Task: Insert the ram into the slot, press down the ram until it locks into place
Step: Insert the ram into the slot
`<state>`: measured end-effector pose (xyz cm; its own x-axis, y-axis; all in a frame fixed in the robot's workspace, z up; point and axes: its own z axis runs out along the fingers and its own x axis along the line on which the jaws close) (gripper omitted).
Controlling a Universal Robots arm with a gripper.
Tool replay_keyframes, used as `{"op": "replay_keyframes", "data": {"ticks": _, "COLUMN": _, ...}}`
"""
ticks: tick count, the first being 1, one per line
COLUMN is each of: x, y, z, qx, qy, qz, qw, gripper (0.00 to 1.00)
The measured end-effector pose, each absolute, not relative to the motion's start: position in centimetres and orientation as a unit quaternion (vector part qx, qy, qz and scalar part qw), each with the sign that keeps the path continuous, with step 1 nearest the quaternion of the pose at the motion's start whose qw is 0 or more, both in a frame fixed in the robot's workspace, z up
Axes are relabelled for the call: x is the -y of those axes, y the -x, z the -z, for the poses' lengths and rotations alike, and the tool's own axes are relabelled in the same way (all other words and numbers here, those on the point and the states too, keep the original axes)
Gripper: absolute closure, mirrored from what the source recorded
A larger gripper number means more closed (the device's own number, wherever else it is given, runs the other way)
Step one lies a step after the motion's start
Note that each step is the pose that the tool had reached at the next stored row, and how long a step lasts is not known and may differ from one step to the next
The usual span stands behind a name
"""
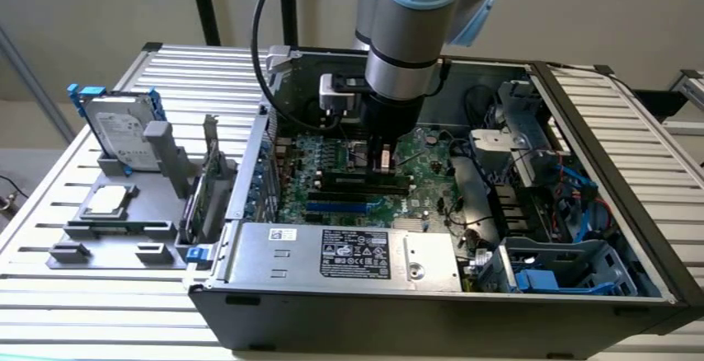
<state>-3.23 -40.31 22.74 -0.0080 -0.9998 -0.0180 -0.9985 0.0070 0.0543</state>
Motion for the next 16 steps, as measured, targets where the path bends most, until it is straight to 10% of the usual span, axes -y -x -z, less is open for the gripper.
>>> {"op": "replay_keyframes", "data": {"ticks": 16, "x": 40.24, "y": 3.25, "z": -22.61, "qx": 0.708, "qy": -0.706, "qz": 0.025, "qw": 0.012, "gripper": 0.87}}
